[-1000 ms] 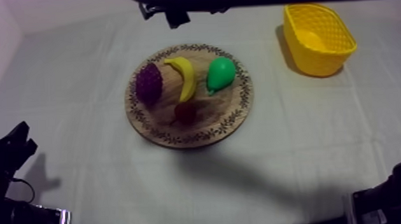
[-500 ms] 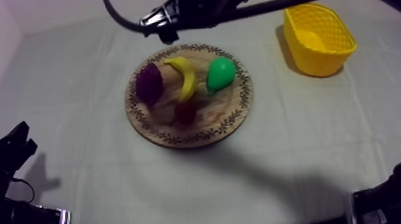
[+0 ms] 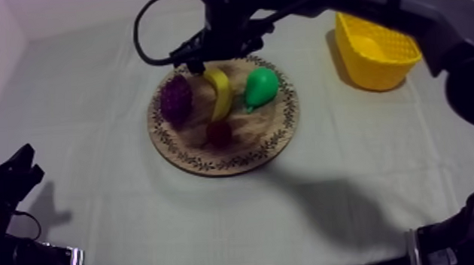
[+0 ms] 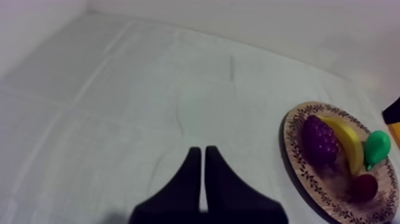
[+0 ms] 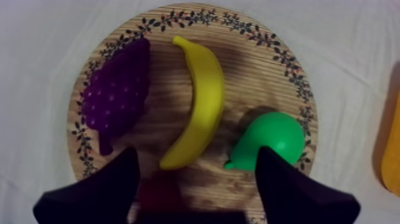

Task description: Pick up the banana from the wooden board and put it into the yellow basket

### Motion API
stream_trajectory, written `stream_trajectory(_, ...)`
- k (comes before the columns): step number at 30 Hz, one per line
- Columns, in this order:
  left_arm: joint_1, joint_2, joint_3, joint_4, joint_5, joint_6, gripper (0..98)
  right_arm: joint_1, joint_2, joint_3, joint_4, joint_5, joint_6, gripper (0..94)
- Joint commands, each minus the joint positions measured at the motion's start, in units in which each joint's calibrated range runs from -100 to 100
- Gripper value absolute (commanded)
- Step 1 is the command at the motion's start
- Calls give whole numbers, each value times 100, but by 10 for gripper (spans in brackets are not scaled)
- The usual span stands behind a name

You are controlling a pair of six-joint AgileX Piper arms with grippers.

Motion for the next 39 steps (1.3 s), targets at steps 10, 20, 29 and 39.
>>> stream_trajectory(10, -1, 0, -4, 0, -1, 1, 0, 146, 1070, -765, -25, -101, 48, 557)
stream_trajectory(20, -1, 0, -4, 0, -1, 1, 0, 234, 1891, -1304, -49, -198, 53, 548)
stream_trajectory(29, -1, 0, -4, 0, -1, 1, 0, 298, 2326, -1612, -82, -282, 57, 408)
stream_trajectory(39, -1, 0, -4, 0, -1, -1, 0, 304, 2401, -1592, -81, -390, 30, 86)
